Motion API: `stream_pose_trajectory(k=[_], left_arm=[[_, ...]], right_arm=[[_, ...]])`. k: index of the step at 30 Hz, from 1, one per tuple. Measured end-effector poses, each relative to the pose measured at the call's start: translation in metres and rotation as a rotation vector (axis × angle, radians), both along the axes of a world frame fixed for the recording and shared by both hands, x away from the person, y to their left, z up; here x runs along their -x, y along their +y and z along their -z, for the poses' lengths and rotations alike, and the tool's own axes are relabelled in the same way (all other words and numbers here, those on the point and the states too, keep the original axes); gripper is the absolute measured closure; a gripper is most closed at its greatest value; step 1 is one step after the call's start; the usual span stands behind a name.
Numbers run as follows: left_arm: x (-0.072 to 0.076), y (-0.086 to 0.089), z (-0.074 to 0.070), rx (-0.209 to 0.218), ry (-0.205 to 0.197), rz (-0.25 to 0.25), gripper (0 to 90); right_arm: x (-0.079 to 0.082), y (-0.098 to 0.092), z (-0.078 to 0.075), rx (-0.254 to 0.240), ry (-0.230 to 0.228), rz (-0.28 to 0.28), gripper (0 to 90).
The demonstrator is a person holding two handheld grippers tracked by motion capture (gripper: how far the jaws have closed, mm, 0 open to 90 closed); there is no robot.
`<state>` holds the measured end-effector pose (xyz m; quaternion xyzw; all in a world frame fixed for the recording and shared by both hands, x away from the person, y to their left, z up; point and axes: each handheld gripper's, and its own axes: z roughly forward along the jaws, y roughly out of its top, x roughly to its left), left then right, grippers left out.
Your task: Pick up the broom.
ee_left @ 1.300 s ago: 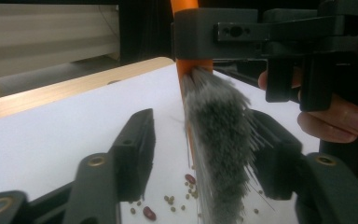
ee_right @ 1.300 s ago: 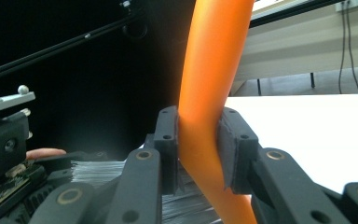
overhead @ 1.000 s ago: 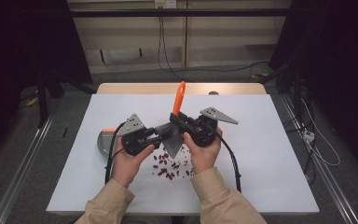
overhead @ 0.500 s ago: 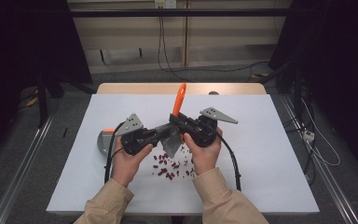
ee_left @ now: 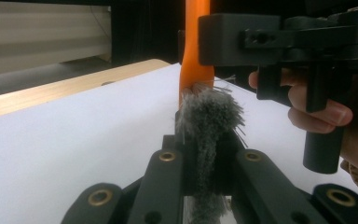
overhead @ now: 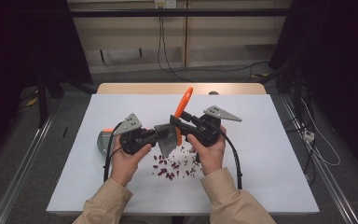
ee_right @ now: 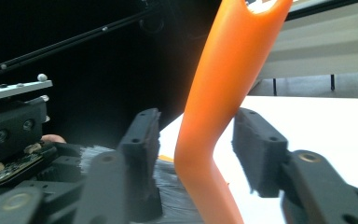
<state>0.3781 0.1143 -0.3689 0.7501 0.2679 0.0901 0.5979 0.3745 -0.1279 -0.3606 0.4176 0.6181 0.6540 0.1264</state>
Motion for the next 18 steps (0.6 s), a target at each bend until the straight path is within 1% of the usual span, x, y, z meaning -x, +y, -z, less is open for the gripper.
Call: stream_pose_trajectory(k=[1,2,4,7,8,10,11,13,14,15,16,17,18], left_arm=[[0.000,0.001,0.000,0.004,0.002,0.006,85.1],[0.000,0.001,0.000,0.007,0.006,-0.003,85.2],[-0.001,0.003,-0.001,0.005,0.003,-0.002,85.2],[-0.001,0.006,-0.003,0.013,0.003,-0.009,85.2],[-0.002,0.007,-0.003,0.016,0.002,-0.006,85.2],[-0.001,0.008,-0.004,0.018,0.001,-0.016,85.2],[-0.001,0.008,-0.005,0.021,0.001,-0.015,85.2],[-0.001,0.008,-0.006,0.021,-0.002,-0.012,85.1],[-0.001,0.008,-0.006,0.023,-0.001,-0.010,85.2],[-0.001,0.007,-0.007,0.023,-0.002,-0.009,85.1],[-0.001,0.007,-0.007,0.024,-0.002,-0.008,85.2],[-0.001,0.007,-0.007,0.024,-0.004,-0.008,85.2],[-0.001,0.007,-0.008,0.027,-0.002,-0.007,85.2]], right_arm=[[0.000,-0.001,0.000,0.011,-0.004,0.002,42.1],[-0.001,-0.003,0.000,0.014,-0.011,0.006,39.7],[-0.001,-0.008,0.000,0.001,-0.019,-0.019,36.5],[0.002,-0.016,0.001,0.014,-0.078,-0.029,34.2],[0.003,-0.019,0.003,0.009,-0.098,-0.032,32.1],[0.004,-0.024,0.008,0.018,-0.116,-0.027,30.4],[0.004,-0.025,0.010,0.028,-0.103,-0.048,28.4],[0.003,-0.026,0.014,0.075,-0.092,-0.080,26.1],[0.003,-0.025,0.016,0.104,-0.104,-0.094,26.1],[0.003,-0.024,0.019,0.120,-0.109,-0.122,26.0],[0.004,-0.023,0.022,0.124,-0.103,-0.149,26.0],[0.005,-0.022,0.025,0.138,-0.097,-0.155,26.1],[0.005,-0.022,0.027,0.149,-0.098,-0.150,26.1]])
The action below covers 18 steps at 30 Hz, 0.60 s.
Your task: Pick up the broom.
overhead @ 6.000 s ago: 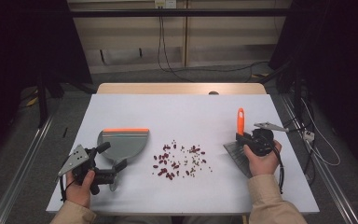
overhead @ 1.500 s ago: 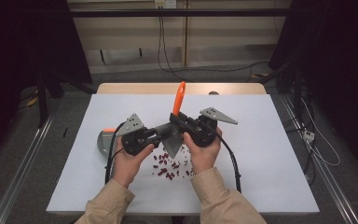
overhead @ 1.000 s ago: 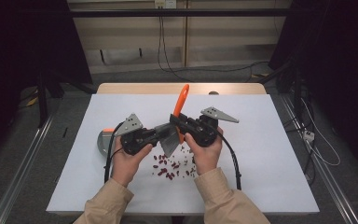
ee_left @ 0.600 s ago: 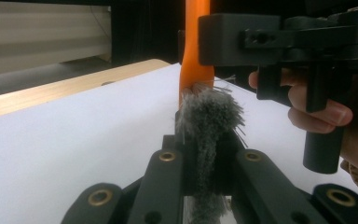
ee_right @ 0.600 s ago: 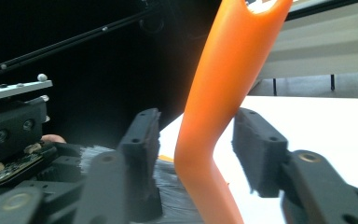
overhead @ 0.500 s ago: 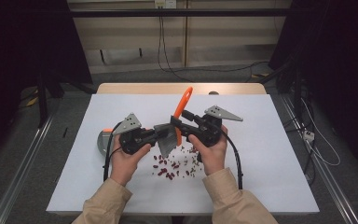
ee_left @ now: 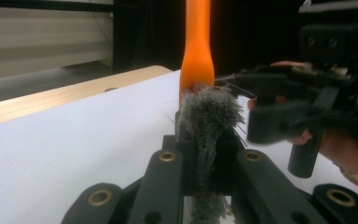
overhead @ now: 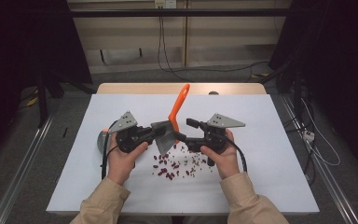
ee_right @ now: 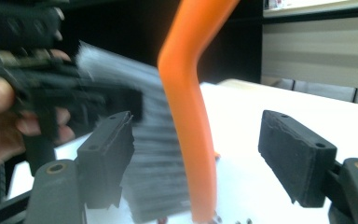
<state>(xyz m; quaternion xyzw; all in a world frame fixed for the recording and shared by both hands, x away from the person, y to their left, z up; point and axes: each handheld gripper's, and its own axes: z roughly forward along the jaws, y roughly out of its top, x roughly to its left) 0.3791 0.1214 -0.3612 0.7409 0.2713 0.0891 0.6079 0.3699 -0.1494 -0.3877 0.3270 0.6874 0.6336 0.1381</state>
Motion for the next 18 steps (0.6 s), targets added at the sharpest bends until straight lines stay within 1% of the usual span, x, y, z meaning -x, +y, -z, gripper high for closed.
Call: stream_pose_trajectory(k=[2,5,6,7,8,9,10,12,14,16,18], left_arm=[[0.000,0.000,-0.001,0.003,-0.003,0.004,85.2],[0.000,0.000,-0.004,0.009,-0.003,0.014,85.2],[0.000,0.000,-0.005,0.012,-0.003,0.015,85.2],[0.000,-0.001,-0.006,0.011,-0.006,0.016,85.1],[0.000,-0.001,-0.006,0.014,-0.006,0.019,85.2],[0.000,-0.002,-0.005,0.013,-0.005,0.022,85.2],[0.001,-0.003,-0.005,0.011,-0.005,0.022,85.2],[0.001,-0.004,-0.004,0.010,-0.006,0.027,85.2],[0.001,-0.005,-0.004,0.011,-0.004,0.031,85.2],[0.001,-0.006,-0.004,0.013,-0.007,0.037,85.2],[0.002,-0.007,-0.005,0.015,-0.009,0.044,85.1]], right_arm=[[-0.002,0.000,0.004,-0.001,0.029,-0.022,26.1],[-0.003,-0.001,0.007,-0.007,0.048,-0.032,26.1],[-0.003,0.000,0.008,-0.014,0.051,-0.044,26.1],[-0.003,0.000,0.008,-0.007,0.051,-0.048,26.1],[-0.003,0.001,0.008,0.007,0.045,-0.037,26.1],[-0.004,0.002,0.009,0.011,0.042,-0.039,26.1],[-0.004,0.002,0.009,0.003,0.048,-0.048,26.1],[-0.005,0.003,0.011,0.009,0.051,-0.048,26.1],[-0.006,0.005,0.012,0.006,0.058,-0.067,26.2],[-0.007,0.006,0.014,0.021,0.060,-0.066,26.3],[-0.008,0.006,0.015,0.023,0.066,-0.073,26.9]])
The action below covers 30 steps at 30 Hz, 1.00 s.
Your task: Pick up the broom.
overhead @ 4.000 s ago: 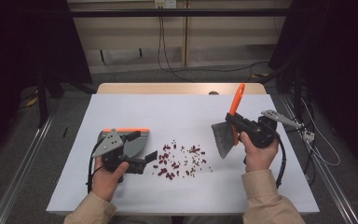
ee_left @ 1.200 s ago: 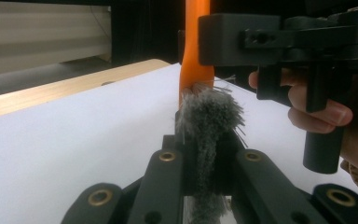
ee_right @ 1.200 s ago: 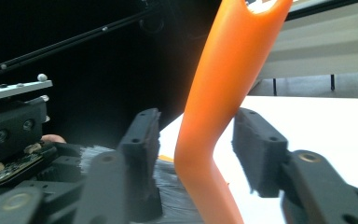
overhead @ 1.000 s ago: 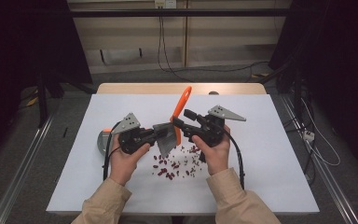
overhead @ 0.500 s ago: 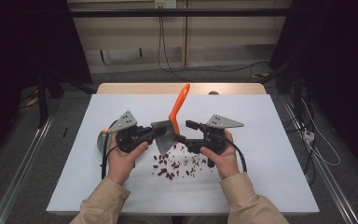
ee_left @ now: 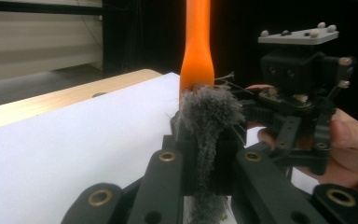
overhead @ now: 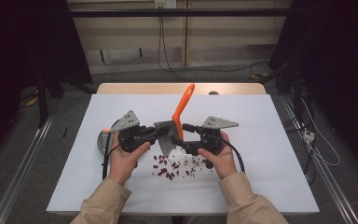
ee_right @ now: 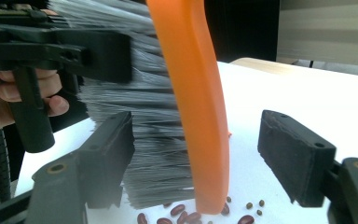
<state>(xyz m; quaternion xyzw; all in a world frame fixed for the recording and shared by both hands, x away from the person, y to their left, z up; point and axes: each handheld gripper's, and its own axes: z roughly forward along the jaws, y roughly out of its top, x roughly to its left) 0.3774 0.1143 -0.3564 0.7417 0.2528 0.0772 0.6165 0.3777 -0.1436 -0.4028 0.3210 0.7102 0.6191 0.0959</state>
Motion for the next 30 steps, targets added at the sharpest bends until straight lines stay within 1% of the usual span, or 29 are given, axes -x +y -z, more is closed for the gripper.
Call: stream_pose_trajectory(k=[2,5,7,11,13,16,18,21,23,25,26,28,30], left_arm=[[0.0008,-0.0010,-0.0002,0.006,0.004,0.003,85.2],[0.0020,-0.0025,-0.0005,0.007,-0.003,0.013,85.2],[0.0025,-0.0034,-0.0006,0.018,0.001,0.024,85.2],[0.0040,-0.0052,-0.0010,0.012,-0.004,0.029,85.2],[0.0045,-0.0064,-0.0009,0.012,-0.005,0.034,85.3],[0.0047,-0.0074,-0.0004,0.011,-0.004,0.041,85.3],[0.0046,-0.0076,0.0002,0.013,-0.003,0.043,85.3],[0.0047,-0.0073,0.0005,0.020,0.001,0.051,85.4],[0.0045,-0.0068,0.0005,0.029,0.001,0.057,85.6],[0.0045,-0.0067,0.0004,0.035,0.004,0.061,85.7],[0.0045,-0.0067,0.0005,0.036,0.005,0.061,85.7],[0.0043,-0.0065,0.0006,0.035,0.002,0.056,85.8],[0.0035,-0.0054,0.0007,0.052,0.010,0.060,85.9]], right_arm=[[-0.0009,0.0004,0.0010,-0.010,0.007,-0.019,28.4],[-0.0008,0.0022,0.0018,-0.011,0.004,-0.037,28.8],[-0.0002,0.0031,0.0015,-0.012,0.002,-0.039,28.9],[-0.0003,0.0028,0.0013,-0.020,-0.002,-0.047,29.1],[-0.0008,0.0034,0.0021,-0.030,0.006,-0.059,29.1],[-0.0010,0.0051,0.0032,-0.031,0.005,-0.077,29.7],[-0.0005,0.0065,0.0035,-0.025,0.001,-0.083,33.0],[-0.0014,0.0066,0.0044,-0.035,0.002,-0.097,36.4],[-0.0022,0.0057,0.0051,-0.034,0.011,-0.106,40.3],[-0.0032,0.0048,0.0065,-0.048,0.013,-0.124,42.1],[-0.0036,0.0046,0.0070,-0.048,0.013,-0.127,42.6],[-0.0040,0.0042,0.0072,-0.039,0.016,-0.131,46.6],[-0.0035,0.0032,0.0067,-0.031,0.011,-0.130,50.8]])
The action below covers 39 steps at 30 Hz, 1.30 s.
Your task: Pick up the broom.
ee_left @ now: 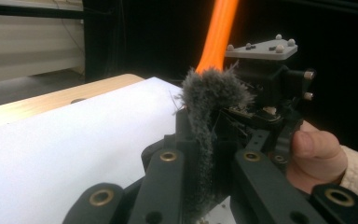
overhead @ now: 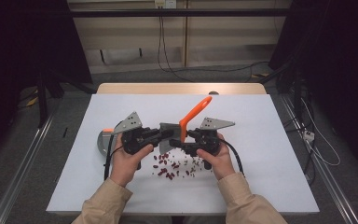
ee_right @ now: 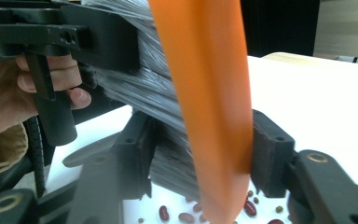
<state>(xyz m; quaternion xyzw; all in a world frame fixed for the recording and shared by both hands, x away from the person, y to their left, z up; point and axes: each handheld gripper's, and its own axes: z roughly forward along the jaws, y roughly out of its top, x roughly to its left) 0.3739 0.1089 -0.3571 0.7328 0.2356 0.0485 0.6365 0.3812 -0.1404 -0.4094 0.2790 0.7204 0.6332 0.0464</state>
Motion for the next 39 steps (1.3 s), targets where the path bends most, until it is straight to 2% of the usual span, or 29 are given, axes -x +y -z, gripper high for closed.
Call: stream_pose_trajectory(k=[8,10,18,22,26,27,28,29,30,31,32,33,34,35,37,39], left_arm=[[-0.003,0.004,0.002,0.035,0.017,0.000,85.9],[-0.004,0.006,0.003,0.039,0.024,-0.006,85.8],[-0.008,0.007,0.009,0.053,0.050,0.000,83.9],[-0.008,0.007,0.009,0.034,0.043,-0.011,79.8],[-0.007,0.007,0.010,-0.011,0.006,-0.027,75.4],[-0.006,0.008,0.009,-0.043,-0.013,-0.042,75.0],[-0.006,0.009,0.009,-0.052,-0.017,-0.049,73.4],[-0.007,0.011,0.009,-0.040,-0.010,-0.049,69.4],[-0.008,0.013,0.008,-0.062,-0.024,-0.068,61.0],[-0.009,0.016,0.007,-0.091,-0.052,-0.094,57.1],[-0.012,0.021,0.008,-0.067,-0.023,-0.092,52.5],[-0.013,0.023,0.008,-0.059,0.003,-0.094,45.5],[-0.013,0.025,0.007,-0.060,0.004,-0.112,37.3],[-0.014,0.026,0.007,-0.069,-0.013,-0.110,31.8],[-0.014,0.027,0.007,-0.090,-0.023,-0.097,31.2],[-0.014,0.025,0.008,-0.107,-0.023,-0.107,21.0]], right_arm=[[0.003,-0.006,-0.004,0.019,0.019,-0.048,67.2],[0.003,-0.007,-0.004,0.016,0.029,-0.063,68.4],[0.005,-0.010,-0.008,0.051,0.053,-0.056,69.1],[0.006,-0.011,-0.010,0.052,0.071,-0.044,69.3],[0.007,-0.013,-0.011,0.079,0.081,-0.035,69.4],[0.007,-0.014,-0.012,0.086,0.083,-0.027,69.4],[0.007,-0.014,-0.013,0.105,0.081,-0.022,69.5],[0.007,-0.016,-0.014,0.118,0.083,-0.012,69.5],[0.006,-0.018,-0.016,0.114,0.089,-0.002,69.6],[0.004,-0.021,-0.017,0.121,0.099,0.007,69.7],[0.003,-0.024,-0.019,0.137,0.097,0.036,69.8],[0.000,-0.031,-0.018,0.118,0.111,0.040,69.8],[-0.001,-0.035,-0.018,0.108,0.123,0.050,69.8],[-0.001,-0.039,-0.019,0.118,0.119,0.078,69.7],[-0.001,-0.046,-0.020,0.139,0.121,0.108,69.7],[-0.002,-0.053,-0.020,0.124,0.150,0.131,69.8]])
